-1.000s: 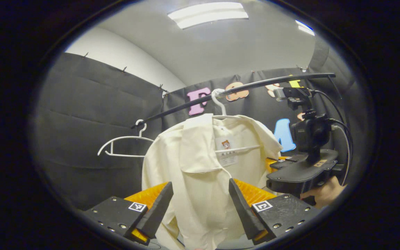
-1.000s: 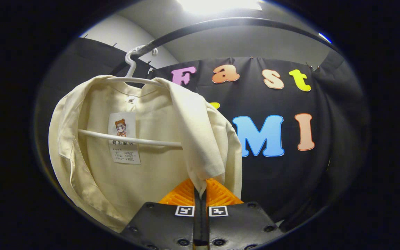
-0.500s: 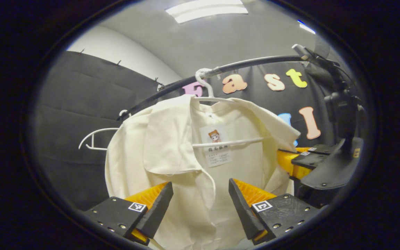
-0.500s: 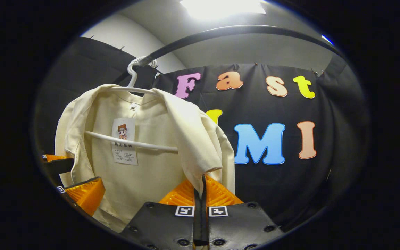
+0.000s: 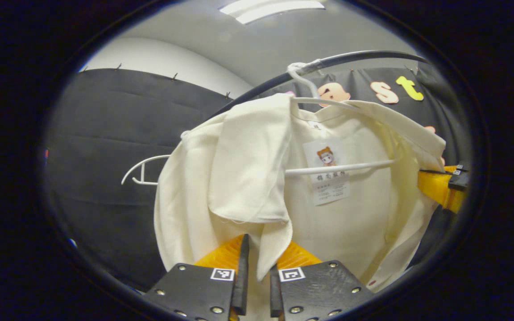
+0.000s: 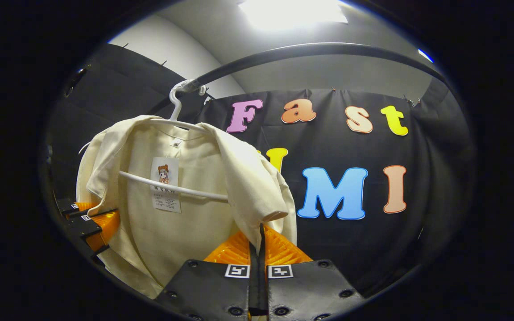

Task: Grasp the clothes on the hanger with both hands and then place them into the laundry hamper below.

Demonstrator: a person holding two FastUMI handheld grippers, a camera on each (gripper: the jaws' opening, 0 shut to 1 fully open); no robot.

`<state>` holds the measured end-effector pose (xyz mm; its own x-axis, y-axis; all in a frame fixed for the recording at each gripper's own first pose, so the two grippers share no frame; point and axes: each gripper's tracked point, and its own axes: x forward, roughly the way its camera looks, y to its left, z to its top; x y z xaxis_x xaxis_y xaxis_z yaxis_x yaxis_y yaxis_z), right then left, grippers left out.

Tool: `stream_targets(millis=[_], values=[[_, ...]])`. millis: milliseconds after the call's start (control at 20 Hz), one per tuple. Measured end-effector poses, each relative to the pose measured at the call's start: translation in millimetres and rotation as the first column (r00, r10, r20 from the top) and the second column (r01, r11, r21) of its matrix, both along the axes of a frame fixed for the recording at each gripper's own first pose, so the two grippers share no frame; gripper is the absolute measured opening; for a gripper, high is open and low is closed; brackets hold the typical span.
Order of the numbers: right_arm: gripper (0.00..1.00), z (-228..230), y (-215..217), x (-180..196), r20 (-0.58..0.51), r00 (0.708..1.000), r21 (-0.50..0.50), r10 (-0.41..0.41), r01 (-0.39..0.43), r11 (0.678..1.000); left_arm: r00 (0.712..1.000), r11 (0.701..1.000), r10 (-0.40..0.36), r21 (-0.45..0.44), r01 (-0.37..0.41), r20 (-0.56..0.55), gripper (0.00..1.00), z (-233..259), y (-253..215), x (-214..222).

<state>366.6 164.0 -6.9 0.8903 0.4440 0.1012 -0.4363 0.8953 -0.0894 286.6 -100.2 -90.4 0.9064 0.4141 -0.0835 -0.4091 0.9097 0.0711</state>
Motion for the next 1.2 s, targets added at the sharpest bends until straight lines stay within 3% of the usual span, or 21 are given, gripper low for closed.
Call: stream_targets(millis=[100, 150, 350, 800, 1000, 1200], values=[[0.01, 5, -4, 4, 0.018, 1.000, 0.002, -0.016, 0.016, 1.000, 0.999, 1.000, 0.022, -0.013, -0.022, 0.028, 0.02, 12, 11, -15], [0.01, 9, -8, 7, 0.029, 0.999, 0.005, -0.031, 0.031, 1.000, 0.998, 0.999, 0.038, 0.011, -0.039, 0.043, 0.01, 20, 20, -20], [0.01, 22, -23, 24, 0.088, 0.991, 0.007, -0.105, 0.105, 0.994, 0.991, 0.992, 0.059, 0.106, -0.072, 0.120, 0.01, 66, 42, -42], [0.01, 60, -50, 70, 0.141, 0.963, 0.095, -0.230, 0.218, 0.971, 0.957, 0.964, 0.133, 0.192, -0.185, 0.259, 0.01, 150, 115, -73], [0.00, 71, -44, 90, 0.153, 0.958, 0.115, -0.245, 0.229, 0.967, 0.945, 0.948, 0.133, 0.241, -0.210, 0.299, 0.02, 175, 137, -58], [0.01, 76, -34, 115, 0.152, 0.959, 0.112, -0.239, 0.223, 0.968, 0.949, 0.954, 0.120, 0.231, -0.191, 0.292, 0.01, 173, 152, -31]])
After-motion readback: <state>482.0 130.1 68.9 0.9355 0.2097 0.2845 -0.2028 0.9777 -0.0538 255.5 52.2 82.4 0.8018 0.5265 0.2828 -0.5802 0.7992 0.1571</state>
